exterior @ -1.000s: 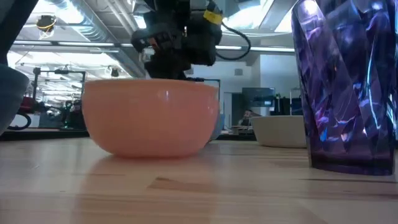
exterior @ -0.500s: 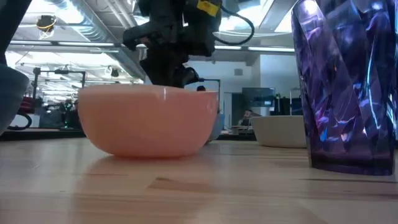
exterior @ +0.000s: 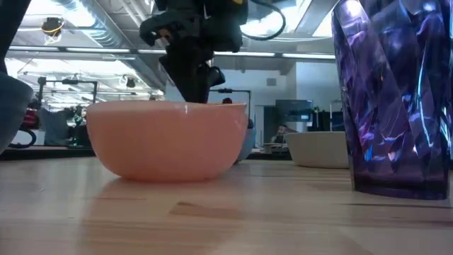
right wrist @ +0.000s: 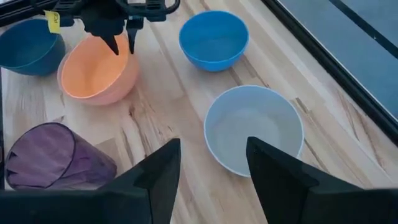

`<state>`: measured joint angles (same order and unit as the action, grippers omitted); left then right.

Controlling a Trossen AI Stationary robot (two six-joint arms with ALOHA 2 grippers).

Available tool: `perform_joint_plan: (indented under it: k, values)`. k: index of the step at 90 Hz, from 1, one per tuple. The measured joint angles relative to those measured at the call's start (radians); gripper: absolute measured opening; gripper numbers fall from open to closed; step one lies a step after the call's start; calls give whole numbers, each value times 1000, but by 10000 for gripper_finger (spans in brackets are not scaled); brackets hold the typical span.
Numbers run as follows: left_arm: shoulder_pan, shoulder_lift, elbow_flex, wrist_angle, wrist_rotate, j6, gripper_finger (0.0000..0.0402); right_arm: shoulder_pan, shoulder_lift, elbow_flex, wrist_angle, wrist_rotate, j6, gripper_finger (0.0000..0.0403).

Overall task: Nest bowls inside each other
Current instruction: Stack the orange bowl on top of the light orange bowl, then stack the gray bowl on top of the orange bowl

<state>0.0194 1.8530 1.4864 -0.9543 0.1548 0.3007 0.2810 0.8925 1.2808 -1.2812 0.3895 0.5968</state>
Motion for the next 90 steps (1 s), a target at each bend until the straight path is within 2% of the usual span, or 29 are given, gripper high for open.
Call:
perform_joint_plan:
  k: [36,51,58,67,90]
  values:
    - [2,-38,0,-17,-59,-2,118,0,0,0,0,-16,0,170]
    - [7,-63,-1,-124,-199,-1,118,0,8,0,4,17,11,170]
    - [27,-87,-23,-125,-211,-29,118,0,17,1,12,45,24,170]
    - [61,-171,-91,-62,-212,-56,118,0,43,1,46,47,16,170]
    - [158,-508,-343,164,-211,-164,118,-32,131,1,201,70,-74,170]
